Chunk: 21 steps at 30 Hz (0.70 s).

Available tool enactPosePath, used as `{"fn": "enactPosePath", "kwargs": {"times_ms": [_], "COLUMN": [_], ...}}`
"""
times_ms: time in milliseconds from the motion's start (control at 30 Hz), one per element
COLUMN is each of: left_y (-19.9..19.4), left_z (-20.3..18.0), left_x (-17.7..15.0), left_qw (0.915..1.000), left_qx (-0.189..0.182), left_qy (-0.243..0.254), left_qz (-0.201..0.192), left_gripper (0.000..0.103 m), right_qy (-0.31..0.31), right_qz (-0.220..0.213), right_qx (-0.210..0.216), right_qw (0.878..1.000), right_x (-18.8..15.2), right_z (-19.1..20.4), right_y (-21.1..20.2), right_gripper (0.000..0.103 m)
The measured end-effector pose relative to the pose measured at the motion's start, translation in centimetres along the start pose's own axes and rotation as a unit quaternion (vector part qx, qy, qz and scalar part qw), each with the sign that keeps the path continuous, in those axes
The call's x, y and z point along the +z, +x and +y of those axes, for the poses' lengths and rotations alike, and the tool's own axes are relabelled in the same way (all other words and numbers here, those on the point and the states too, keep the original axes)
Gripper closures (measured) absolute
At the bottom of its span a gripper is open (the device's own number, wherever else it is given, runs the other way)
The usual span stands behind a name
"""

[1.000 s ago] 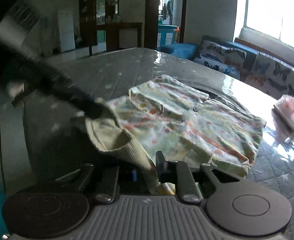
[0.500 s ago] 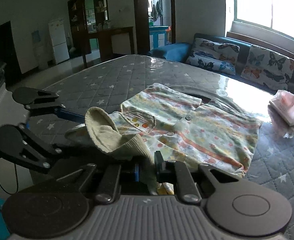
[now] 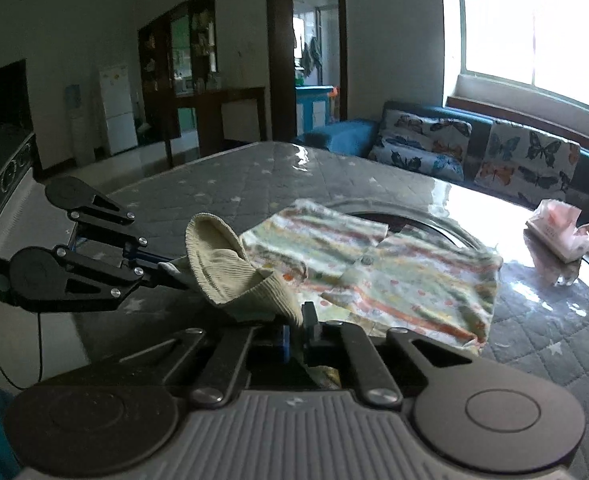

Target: Fold clothes

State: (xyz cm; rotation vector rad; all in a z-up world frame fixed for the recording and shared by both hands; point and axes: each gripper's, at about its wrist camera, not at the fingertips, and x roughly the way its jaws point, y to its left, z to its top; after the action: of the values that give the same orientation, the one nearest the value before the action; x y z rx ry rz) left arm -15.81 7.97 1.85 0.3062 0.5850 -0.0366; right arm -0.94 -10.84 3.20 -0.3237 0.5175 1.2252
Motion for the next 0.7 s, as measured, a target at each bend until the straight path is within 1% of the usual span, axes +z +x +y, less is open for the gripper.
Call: {"fn": "enactPosePath", "kwargs": {"times_ms": [100, 200, 267, 333, 500, 600, 700], "left_y": [-2.3, -5.0, -6.3, -6.7, -5.4, -4.0, -2.1], "left_z": [-0.4, -0.7, -0.8, -0.8, 0.6, 2.3, 4.1], "left_x": [0.1, 0.2, 0.5, 0.8, 1.2, 1.8, 2.5], "left_qw": [0.9993, 0.9969, 0.9955, 0.9950, 0.9936, 0.9928, 0.9930], "left_qx": [-0.029, -0.064, -0.078, -0.081, -0.078, -0.073, -0.064], "left_qy": [-0.022, -0.043, -0.050, -0.054, -0.080, -0.094, -0.098], "left_qz": [-0.005, -0.013, -0.020, -0.023, -0.017, -0.015, -0.012], "left_gripper": [0.097, 0.097, 0.097, 0.097, 0.097, 0.097, 0.097], "right_qy": [-0.001, -0.006, -0.009, -0.010, -0.016, -0.021, -0.034], "right_qz": [0.000, 0.000, 0.000, 0.001, 0.009, 0.011, 0.014], "right_qx": [0.011, 0.032, 0.042, 0.050, 0.044, 0.039, 0.030], "right_qw": [1.000, 0.999, 0.999, 0.999, 0.999, 0.999, 0.999], "right_x": [-0.4, -0.3, 0.2, 0.8, 2.5, 3.9, 5.9], "right_z": [0.7, 1.6, 2.0, 2.1, 0.7, -0.4, -1.7], "right_y": [-2.4, -4.9, -6.2, -6.9, -5.1, -3.3, -1.1], "right_gripper": [0.098, 0.099, 0.099, 0.099, 0.099, 0.099, 0.099]}}
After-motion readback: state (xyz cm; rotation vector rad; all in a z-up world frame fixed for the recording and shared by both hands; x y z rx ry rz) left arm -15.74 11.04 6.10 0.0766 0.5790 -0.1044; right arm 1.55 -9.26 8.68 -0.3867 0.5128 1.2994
